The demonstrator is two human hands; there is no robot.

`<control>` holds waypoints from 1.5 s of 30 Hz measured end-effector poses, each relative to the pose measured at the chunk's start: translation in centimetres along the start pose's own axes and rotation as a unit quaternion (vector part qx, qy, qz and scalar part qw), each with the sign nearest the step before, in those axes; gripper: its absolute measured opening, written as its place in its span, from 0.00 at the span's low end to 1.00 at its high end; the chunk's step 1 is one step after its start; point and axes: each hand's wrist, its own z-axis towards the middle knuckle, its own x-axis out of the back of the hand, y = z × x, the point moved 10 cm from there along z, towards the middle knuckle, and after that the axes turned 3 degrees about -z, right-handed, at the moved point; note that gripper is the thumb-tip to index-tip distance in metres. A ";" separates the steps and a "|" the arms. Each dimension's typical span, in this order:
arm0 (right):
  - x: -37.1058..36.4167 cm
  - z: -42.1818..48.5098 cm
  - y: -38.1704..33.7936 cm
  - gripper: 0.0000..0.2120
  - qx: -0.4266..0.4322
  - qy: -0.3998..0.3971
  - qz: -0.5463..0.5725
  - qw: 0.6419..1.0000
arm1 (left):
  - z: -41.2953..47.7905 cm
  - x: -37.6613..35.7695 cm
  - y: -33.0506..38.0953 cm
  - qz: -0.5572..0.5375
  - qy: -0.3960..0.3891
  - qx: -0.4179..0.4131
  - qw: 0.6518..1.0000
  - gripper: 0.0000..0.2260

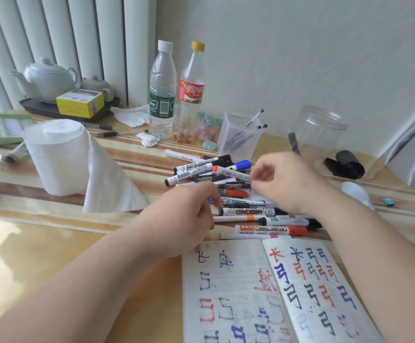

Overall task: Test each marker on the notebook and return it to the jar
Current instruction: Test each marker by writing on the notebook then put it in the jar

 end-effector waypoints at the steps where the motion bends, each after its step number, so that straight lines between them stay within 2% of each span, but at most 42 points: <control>1: -1.4 -0.8 0.0 0.07 0.010 -0.055 -0.062 0.996 | 0.0 0.0 -0.1 -0.012 -0.002 0.004 1.000 0.16; 4: -3.3 -2.2 0.3 0.09 0.026 -0.121 -0.179 0.976 | -0.2 0.3 -0.2 -0.050 0.005 0.011 0.999 0.18; 6: -3.5 -2.3 0.3 0.12 0.028 -0.129 -0.162 0.978 | -0.3 0.7 -0.3 -0.080 0.018 0.010 0.997 0.18; 10: -3.9 -2.1 0.5 0.10 0.030 -0.148 -0.136 0.979 | -0.3 1.3 -0.4 -0.102 0.029 0.009 0.994 0.18; 13: -3.2 -2.2 0.4 0.06 0.045 -0.116 -0.141 0.982 | -0.4 1.4 -0.2 -0.096 0.021 0.003 0.995 0.17; 16: -0.3 -3.1 0.2 0.08 0.055 -0.020 -0.052 0.997 | -0.5 1.3 0.0 -0.092 0.017 -0.004 0.996 0.15; 18: 0.7 -4.4 -0.2 0.15 0.060 -0.020 0.095 0.993 | -0.5 1.2 0.1 -0.080 0.016 -0.012 0.997 0.11; 20: -0.3 -6.0 -0.8 0.17 0.039 -0.109 0.273 0.955 | -0.5 0.9 0.5 -0.020 0.007 -0.035 0.999 0.08; 23: -3.3 -8.2 -1.2 0.08 -0.028 -0.262 0.409 0.874 | -0.7 0.2 1.4 0.081 -0.018 -0.062 0.995 0.23; 25: -4.8 -9.3 -1.6 0.08 -0.054 -0.327 0.475 0.815 | -0.8 -0.3 2.1 0.120 -0.026 -0.077 0.989 0.24; 27: -5.7 -10.1 -2.3 0.10 -0.061 -0.363 0.555 0.746 | -0.9 -0.5 3.0 0.137 -0.021 -0.110 0.984 0.18; 29: -5.8 -10.5 -3.4 0.15 -0.044 -0.388 0.649 0.653 | -1.0 -0.7 3.8 0.146 -0.016 -0.142 0.979 0.12; 31: -5.0 -10.4 -4.4 0.20 -0.007 -0.389 0.736 0.554 | -1.0 -0.6 4.0 0.142 -0.010 -0.152 0.978 0.20; 32: -4.7 -10.1 -4.4 0.20 0.009 -0.372 0.752 0.544 | -1.0 -0.3 4.2 0.136 -0.002 -0.150 0.979 0.23; 33: -4.7 -9.7 -4.0 0.19 0.018 -0.338 0.740 0.581 | -1.1 -0.2 4.4 0.137 0.005 -0.149 0.979 0.24; 35: -5.2 -8.7 -2.7 0.12 0.022 -0.231 0.655 0.719 | -1.1 -0.4 4.5 0.153 0.011 -0.148 0.977 0.23; 36: -5.3 -8.5 -2.3 0.09 0.018 -0.184 0.615 0.766 | -1.1 -0.6 4.6 0.166 0.009 -0.143 0.976 0.24; 37: -5.3 -8.3 -2.0 0.08 0.015 -0.146 0.595 0.790 | -1.1 -0.6 4.6 0.175 0.009 -0.139 0.975 0.26; 40: -4.9 -8.1 -1.5 0.06 0.019 -0.074 0.585 0.807 | -1.2 0.0 4.9 0.163 0.044 -0.152 0.974 0.30; 45: -4.1 -8.4 -1.1 0.06 0.002 -0.008 0.572 0.820 | -1.3 0.4 5.1 0.105 0.069 -0.137 0.982 0.25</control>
